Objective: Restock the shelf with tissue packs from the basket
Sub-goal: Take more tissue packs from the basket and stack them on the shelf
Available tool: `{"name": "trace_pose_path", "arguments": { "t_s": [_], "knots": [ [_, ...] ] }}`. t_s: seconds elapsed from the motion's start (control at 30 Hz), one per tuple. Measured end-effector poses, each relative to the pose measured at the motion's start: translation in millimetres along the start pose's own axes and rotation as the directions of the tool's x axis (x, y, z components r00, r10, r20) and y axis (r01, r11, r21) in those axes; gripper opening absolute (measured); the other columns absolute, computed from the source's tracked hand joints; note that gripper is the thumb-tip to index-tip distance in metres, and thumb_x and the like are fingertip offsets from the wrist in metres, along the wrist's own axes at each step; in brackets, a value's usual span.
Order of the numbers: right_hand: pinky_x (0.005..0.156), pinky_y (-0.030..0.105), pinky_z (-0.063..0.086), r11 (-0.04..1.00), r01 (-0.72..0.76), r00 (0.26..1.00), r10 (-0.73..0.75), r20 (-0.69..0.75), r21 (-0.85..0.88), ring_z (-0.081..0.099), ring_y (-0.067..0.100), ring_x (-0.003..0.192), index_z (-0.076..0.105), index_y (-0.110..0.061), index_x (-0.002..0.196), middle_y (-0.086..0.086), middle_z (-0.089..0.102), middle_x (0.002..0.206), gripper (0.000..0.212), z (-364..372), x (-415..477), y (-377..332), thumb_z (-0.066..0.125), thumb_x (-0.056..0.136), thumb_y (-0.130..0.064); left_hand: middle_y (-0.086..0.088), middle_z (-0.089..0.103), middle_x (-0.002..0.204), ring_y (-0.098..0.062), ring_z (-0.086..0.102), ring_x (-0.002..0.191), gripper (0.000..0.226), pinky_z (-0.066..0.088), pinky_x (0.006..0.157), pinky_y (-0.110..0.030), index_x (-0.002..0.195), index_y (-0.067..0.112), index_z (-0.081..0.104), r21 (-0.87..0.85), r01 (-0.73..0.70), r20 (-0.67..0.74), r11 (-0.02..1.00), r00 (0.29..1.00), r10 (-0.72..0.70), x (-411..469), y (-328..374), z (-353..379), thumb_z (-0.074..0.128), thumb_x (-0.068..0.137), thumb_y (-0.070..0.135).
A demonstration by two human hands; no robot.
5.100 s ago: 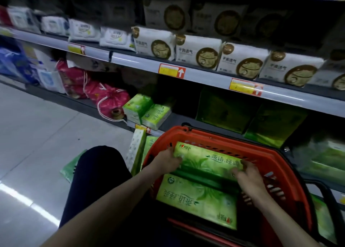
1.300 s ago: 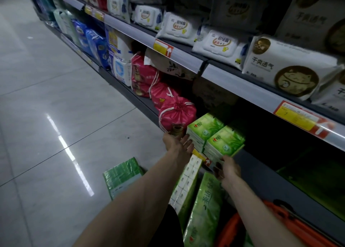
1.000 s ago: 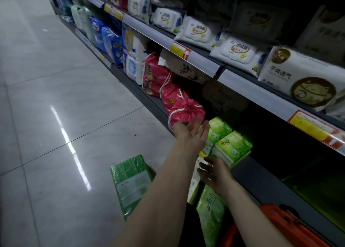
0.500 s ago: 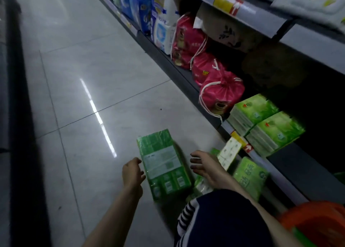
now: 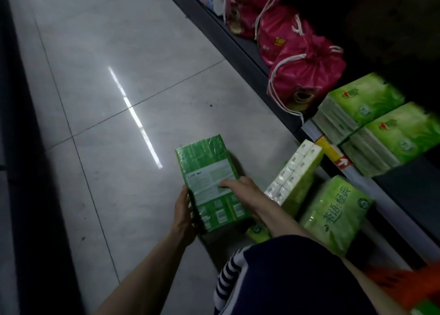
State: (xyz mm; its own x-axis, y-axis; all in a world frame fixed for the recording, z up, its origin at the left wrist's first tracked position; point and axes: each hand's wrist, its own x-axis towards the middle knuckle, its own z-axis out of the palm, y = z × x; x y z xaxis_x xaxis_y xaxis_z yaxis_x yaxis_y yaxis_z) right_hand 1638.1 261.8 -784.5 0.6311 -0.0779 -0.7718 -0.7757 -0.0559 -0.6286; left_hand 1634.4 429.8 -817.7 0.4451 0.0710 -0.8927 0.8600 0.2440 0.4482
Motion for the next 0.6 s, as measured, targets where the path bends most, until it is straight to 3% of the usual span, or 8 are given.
{"name": "trace_pose_path", "arguments": {
  "t_s": [0.07, 0.13, 0.27, 0.37, 0.43, 0.53, 0.6],
  "knots": [
    [0.100, 0.042, 0.057, 0.997, -0.013, 0.999, 0.015, 0.029, -0.070, 0.071, 0.028, 0.109, 0.074, -0.010, 0.125, 0.008, 0.075, 0.122, 0.081, -1, -4, -2, 0.077, 0.058, -0.057, -0.012, 0.067, 0.114, -0.033, 0.066, 0.099, 0.062, 0.054, 0.071, -0.040, 0.119, 0.020, 0.069, -0.027, 0.000, 0.015, 1.000, 1.000, 0.000, 5, -4, 1, 0.054, 0.091, 0.073],
    [0.100, 0.039, 0.054, 0.992, -0.021, 1.000, 0.024, 0.018, -0.122, 0.068, 0.027, 0.113, 0.073, -0.012, 0.128, 0.007, 0.072, 0.126, 0.077, -5, -2, 2, 0.076, 0.065, -0.058, -0.017, 0.068, 0.111, -0.036, 0.068, 0.097, 0.063, 0.056, 0.072, -0.044, 0.112, 0.017, 0.070, -0.067, 0.035, 0.059, 0.997, 0.998, -0.031, 8, -6, 1, 0.057, 0.088, 0.074],
    [0.100, 0.047, 0.058, 0.997, -0.041, 0.999, 0.041, 0.004, -0.073, 0.073, 0.031, 0.105, 0.078, -0.015, 0.117, 0.007, 0.077, 0.116, 0.086, -11, 7, 10, 0.074, 0.049, -0.067, -0.023, 0.071, 0.125, -0.043, 0.070, 0.113, 0.072, 0.056, 0.095, -0.060, 0.130, 0.010, 0.068, -0.091, 0.037, 0.201, 0.995, 0.979, -0.018, 11, -7, -4, 0.061, 0.089, 0.069],
    [0.097, 0.045, 0.060, 1.000, -0.015, 0.999, 0.014, 0.038, 0.014, 0.077, 0.030, 0.098, 0.081, -0.016, 0.104, 0.008, 0.081, 0.104, 0.054, -10, -4, 1, 0.080, 0.064, -0.052, -0.025, 0.067, 0.133, -0.048, 0.064, 0.121, 0.058, 0.050, 0.103, -0.066, 0.145, 0.009, 0.055, -0.077, -0.027, 0.310, 0.997, 0.949, 0.049, 1, 4, -7, 0.058, 0.100, 0.045],
    [0.094, 0.042, 0.061, 0.996, 0.010, 0.999, -0.014, 0.043, 0.093, 0.077, 0.026, 0.096, 0.082, -0.016, 0.102, 0.005, 0.082, 0.101, 0.045, -11, -11, -5, 0.080, 0.068, -0.044, -0.025, 0.070, 0.127, -0.047, 0.069, 0.112, 0.050, 0.057, 0.094, -0.061, 0.143, 0.007, 0.056, -0.042, -0.088, 0.286, 0.995, 0.953, 0.096, -11, 17, -12, 0.059, 0.100, 0.033],
    [0.077, 0.029, 0.056, 0.972, 0.048, 0.996, -0.065, 0.064, 0.229, 0.074, 0.017, 0.086, 0.077, -0.014, 0.094, 0.002, 0.080, 0.091, 0.014, -12, -28, -18, 0.072, 0.090, -0.026, -0.024, 0.072, 0.124, -0.039, 0.075, 0.098, 0.044, 0.065, 0.078, -0.050, 0.137, 0.005, 0.061, -0.142, -0.093, 0.269, 0.985, 0.954, 0.129, -26, 34, -27, 0.054, 0.102, 0.029],
    [0.085, 0.032, 0.051, 0.936, 0.058, 0.996, -0.078, 0.044, 0.348, 0.071, 0.022, 0.093, 0.074, -0.009, 0.102, 0.009, 0.079, 0.099, 0.014, -21, -45, -29, 0.064, 0.097, -0.018, -0.023, 0.073, 0.123, -0.037, 0.077, 0.095, 0.042, 0.065, 0.077, -0.049, 0.133, 0.005, 0.064, -0.191, -0.118, 0.306, 0.974, 0.936, 0.174, -42, 45, -41, 0.052, 0.103, 0.032]
  ]
}}
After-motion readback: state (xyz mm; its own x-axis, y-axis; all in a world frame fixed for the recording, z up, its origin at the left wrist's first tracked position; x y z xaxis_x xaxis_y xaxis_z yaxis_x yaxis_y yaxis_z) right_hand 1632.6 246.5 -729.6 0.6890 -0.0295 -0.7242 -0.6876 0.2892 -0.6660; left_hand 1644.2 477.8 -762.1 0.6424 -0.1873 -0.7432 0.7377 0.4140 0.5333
